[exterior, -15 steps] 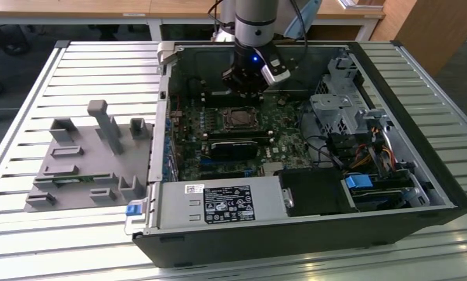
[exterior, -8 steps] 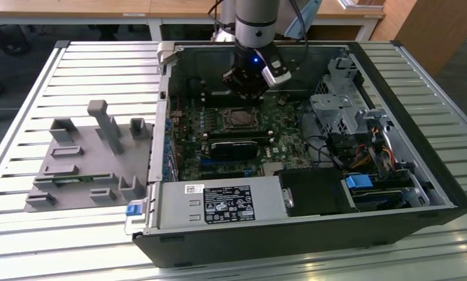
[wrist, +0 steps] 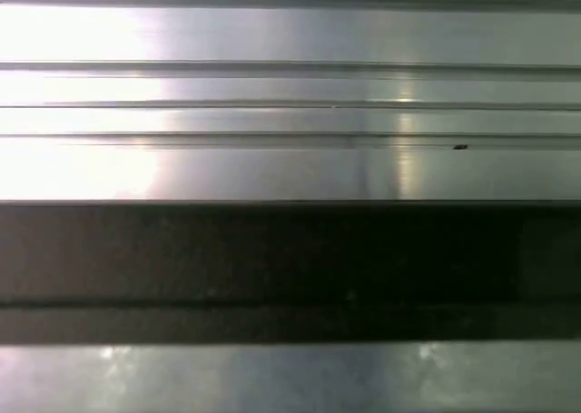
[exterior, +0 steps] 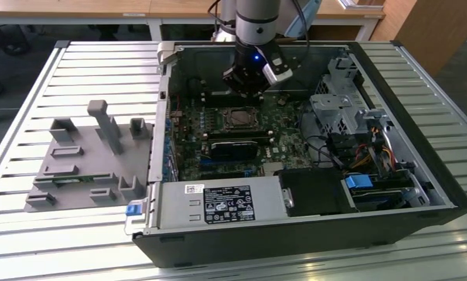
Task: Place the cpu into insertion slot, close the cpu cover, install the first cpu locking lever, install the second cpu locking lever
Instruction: 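Install the first cpu locking lever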
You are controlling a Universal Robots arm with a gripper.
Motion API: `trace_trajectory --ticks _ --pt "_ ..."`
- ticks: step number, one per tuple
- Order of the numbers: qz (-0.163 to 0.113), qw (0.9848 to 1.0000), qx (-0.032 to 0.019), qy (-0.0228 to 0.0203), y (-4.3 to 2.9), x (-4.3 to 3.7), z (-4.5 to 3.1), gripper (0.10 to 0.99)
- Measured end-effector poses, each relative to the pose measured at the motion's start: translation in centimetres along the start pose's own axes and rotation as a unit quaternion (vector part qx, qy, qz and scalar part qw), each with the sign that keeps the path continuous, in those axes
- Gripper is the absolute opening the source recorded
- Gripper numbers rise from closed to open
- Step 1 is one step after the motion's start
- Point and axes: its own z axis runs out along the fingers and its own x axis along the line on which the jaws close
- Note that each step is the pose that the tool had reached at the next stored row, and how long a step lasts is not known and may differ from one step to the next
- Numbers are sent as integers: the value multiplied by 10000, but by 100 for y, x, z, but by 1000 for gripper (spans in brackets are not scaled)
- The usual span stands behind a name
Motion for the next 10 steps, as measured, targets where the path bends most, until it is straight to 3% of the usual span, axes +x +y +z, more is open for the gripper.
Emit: trace_trajectory --ticks 10 --pt "0 10000 0 0 -59 -2 -13 106"
